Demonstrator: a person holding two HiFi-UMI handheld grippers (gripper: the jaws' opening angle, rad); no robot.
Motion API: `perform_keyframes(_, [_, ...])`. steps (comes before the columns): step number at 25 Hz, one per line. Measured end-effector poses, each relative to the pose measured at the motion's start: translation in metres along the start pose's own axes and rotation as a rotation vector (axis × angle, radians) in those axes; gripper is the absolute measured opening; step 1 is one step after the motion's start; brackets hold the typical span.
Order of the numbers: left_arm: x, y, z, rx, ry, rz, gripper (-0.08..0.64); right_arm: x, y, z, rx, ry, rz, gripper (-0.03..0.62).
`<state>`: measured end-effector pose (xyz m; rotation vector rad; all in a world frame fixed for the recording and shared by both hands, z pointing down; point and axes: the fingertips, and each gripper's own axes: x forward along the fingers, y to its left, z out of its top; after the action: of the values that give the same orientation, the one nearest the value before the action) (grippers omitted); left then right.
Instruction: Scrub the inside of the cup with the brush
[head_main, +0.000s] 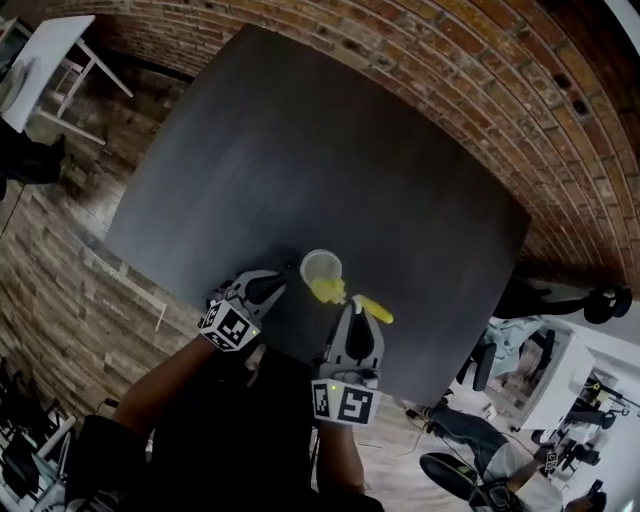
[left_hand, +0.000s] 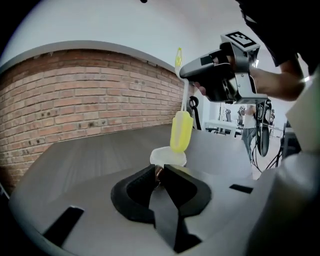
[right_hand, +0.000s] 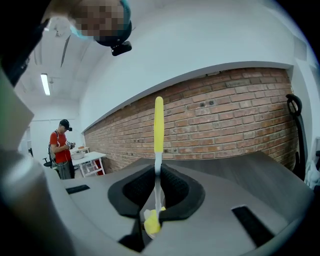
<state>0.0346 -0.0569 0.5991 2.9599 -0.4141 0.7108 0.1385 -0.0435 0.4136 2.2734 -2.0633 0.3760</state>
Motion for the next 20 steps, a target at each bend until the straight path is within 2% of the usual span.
perform_keyframes(5, [0.029, 0.006, -0.022, 0.035, 0.062, -0.023, 0.050, 0.026, -0.014, -0.018, -0.019, 0.025, 0.012, 0.052])
perform_keyframes(8, [0.044, 0.010, -0.028, 0.045, 0.085, -0.041, 0.144, 0.040, -0.015, -0.027, -0.026, 0.034, 0.032, 0.052])
perform_keyframes(11, [0.052, 0.013, -0.031, 0.045, 0.087, -0.049, 0.146, 0.051, -0.012, -0.035, -0.041, 0.045, 0.051, 0.052])
perform_keyframes(16, [0.062, 0.007, -0.036, 0.068, 0.097, -0.103, 0.146, 0.065, -0.007, -0.052, -0.089, 0.048, 0.055, 0.052])
perform_keyframes(20, [0.068, 0.011, -0.038, 0.087, 0.109, -0.084, 0.146, 0.074, -0.004, -0.071, -0.097, 0.059, 0.052, 0.052])
